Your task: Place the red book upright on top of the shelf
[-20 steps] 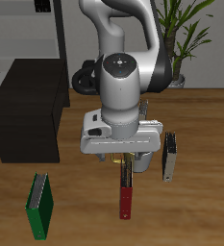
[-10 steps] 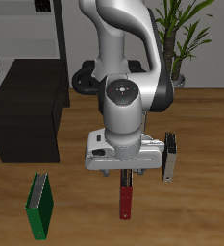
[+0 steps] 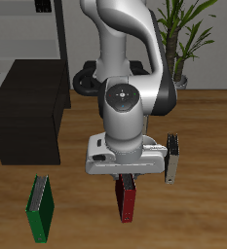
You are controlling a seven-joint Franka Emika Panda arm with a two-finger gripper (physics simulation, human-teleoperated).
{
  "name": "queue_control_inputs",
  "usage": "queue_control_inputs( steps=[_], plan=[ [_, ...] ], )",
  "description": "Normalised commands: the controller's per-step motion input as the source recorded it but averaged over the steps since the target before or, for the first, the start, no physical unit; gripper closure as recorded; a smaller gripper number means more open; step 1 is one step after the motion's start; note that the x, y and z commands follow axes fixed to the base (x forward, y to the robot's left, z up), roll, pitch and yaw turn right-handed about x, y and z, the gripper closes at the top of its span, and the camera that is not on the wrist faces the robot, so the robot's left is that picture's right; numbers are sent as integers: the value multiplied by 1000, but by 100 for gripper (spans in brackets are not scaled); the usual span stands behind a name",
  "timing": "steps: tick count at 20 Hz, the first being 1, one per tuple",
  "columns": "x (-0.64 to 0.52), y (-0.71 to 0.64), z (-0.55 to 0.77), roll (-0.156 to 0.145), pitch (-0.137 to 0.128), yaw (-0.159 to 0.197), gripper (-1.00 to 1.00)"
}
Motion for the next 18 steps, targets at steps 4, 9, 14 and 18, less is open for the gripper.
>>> queue_control_inputs(
  steps=[4,9,14,18],
  plan=[
    [-93,-104,294,6,-39,-9,100],
    [-194,-158,448,-9,-37,-24,100],
    [-303,-163,584,-19,-52,-8,100],
    [-264,-132,385,-8,-49,7,100]
  ],
)
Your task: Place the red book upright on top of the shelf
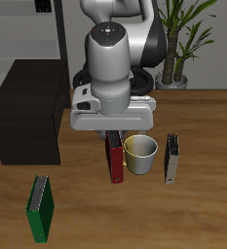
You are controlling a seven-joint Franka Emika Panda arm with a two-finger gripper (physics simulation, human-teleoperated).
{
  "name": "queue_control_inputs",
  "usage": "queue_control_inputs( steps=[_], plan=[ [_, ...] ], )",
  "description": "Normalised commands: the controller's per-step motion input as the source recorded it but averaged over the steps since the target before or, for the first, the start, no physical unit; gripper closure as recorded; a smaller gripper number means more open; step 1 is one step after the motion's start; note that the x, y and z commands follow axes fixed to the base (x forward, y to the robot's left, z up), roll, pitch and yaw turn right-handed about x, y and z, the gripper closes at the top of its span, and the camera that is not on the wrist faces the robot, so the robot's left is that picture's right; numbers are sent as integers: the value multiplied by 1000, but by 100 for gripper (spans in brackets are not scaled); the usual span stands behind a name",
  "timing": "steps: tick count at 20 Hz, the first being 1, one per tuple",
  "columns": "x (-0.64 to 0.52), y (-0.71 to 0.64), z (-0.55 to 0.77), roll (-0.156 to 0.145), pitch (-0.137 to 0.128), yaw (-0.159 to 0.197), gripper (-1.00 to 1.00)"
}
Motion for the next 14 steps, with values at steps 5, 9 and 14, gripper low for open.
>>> queue_control_inputs(
  steps=[5,9,14],
  plan=[
    [-617,-299,668,-13,-76,-35,100],
    [-555,-300,586,-43,-64,-16,100],
    [-472,-188,433,-4,-43,4,100]
  ],
)
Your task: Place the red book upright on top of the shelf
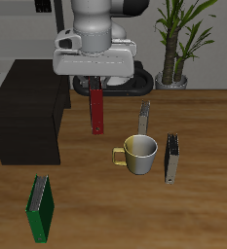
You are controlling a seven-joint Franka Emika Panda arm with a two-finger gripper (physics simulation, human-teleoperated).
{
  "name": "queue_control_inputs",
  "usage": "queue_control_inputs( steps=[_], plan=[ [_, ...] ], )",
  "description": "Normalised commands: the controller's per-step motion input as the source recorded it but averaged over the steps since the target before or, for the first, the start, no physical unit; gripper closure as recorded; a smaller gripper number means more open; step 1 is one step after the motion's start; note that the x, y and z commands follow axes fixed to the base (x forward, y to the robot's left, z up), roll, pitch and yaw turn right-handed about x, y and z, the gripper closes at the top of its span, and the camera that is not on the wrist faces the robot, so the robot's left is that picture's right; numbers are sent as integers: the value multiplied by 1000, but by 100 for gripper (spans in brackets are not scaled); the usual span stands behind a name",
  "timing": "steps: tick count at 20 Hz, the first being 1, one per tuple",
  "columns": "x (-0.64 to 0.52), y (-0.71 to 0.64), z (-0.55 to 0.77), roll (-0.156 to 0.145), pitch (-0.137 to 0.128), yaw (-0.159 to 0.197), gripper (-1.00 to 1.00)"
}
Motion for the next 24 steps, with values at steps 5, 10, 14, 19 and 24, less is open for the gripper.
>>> queue_control_inputs(
  steps=[5,10,14,19,24],
  plan=[
    [-570,-106,267,26,-18,-12,100],
    [-429,-162,95,6,-16,19,100],
    [-263,-285,32,8,27,-18,100],
    [-202,-383,175,6,17,-35,100],
    [-234,-602,302,37,4,-46,100]
  ],
)
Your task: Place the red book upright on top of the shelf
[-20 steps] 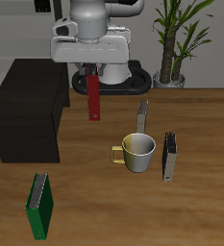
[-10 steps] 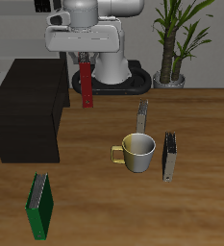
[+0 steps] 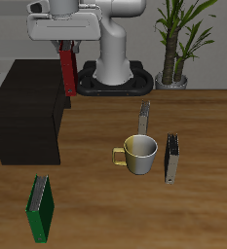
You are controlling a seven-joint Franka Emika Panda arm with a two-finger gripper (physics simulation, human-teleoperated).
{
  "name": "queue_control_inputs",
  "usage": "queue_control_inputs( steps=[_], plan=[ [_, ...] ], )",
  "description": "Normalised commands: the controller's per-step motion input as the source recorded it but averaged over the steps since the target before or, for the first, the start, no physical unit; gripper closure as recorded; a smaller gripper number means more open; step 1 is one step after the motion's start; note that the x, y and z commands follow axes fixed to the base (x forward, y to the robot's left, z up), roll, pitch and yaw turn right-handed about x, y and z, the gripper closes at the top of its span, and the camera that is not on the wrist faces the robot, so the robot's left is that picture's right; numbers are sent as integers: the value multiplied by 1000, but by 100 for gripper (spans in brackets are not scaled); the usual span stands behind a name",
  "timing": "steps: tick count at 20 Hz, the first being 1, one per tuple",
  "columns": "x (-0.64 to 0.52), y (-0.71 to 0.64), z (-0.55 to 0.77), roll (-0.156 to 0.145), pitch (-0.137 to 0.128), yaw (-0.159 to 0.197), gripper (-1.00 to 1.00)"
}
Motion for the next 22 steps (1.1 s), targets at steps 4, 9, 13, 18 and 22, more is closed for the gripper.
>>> queue_control_inputs(
  steps=[4,9,13,18,22],
  plan=[
    [-112,-420,186,-15,-6,-15,100],
    [-129,-725,200,-34,15,-105,100],
    [-10,-332,63,-19,-14,-12,100],
    [26,-434,-95,-63,0,-22,100],
    [71,-233,-146,-54,-9,7,100]
  ],
)
